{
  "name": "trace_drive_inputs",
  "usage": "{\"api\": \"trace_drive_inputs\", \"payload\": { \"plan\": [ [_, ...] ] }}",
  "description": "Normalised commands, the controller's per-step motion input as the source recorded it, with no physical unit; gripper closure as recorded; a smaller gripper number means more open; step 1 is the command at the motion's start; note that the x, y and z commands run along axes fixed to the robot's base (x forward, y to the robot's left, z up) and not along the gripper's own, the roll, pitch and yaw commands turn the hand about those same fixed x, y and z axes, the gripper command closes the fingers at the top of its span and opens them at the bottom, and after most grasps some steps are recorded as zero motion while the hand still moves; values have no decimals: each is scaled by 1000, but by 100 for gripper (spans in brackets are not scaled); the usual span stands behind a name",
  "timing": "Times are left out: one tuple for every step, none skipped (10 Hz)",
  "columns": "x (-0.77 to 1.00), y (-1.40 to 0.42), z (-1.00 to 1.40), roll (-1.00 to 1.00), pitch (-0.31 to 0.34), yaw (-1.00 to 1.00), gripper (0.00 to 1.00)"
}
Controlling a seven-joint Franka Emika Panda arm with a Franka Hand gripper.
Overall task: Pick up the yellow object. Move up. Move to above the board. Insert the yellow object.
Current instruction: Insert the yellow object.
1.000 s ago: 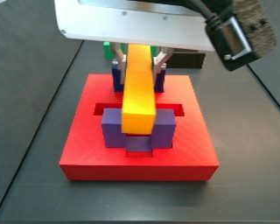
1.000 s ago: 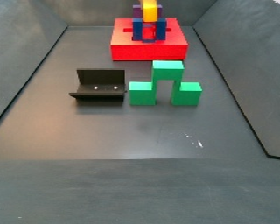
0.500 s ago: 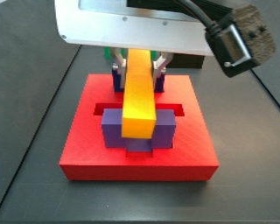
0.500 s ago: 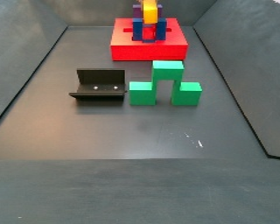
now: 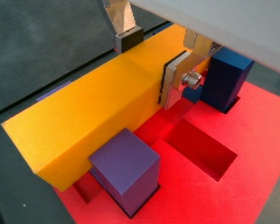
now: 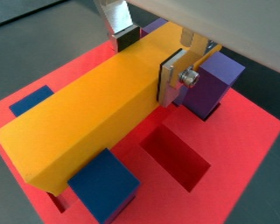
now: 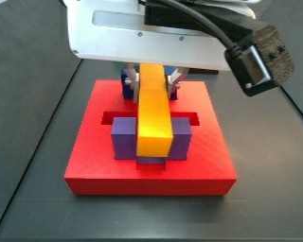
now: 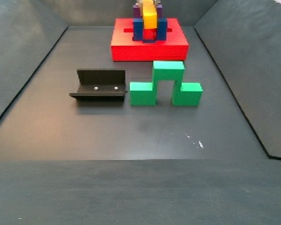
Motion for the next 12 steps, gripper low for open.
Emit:
{"api": "trace_drive_inputs", "payload": {
  "plan": [
    [140,0,-237,74,0,80,100],
    [149,0,-283,56,0,83,100],
    [174,0,-297,53,0,69,100],
    [151,0,-329,67,0,54,100],
    [120,54,-331,41,0,57,100],
    [91,97,-346,26,0,49,100],
    [111,77,-317,29,0,43,100],
    [80,40,-266,31,0,57,100],
    [0,0,-214,0,0,49,100],
    [-86,0,-169,-17,0,0,100],
    [-66,0,-149,-11,0,0,100],
    [0,0,-163,0,0,23,100]
  ]
}}
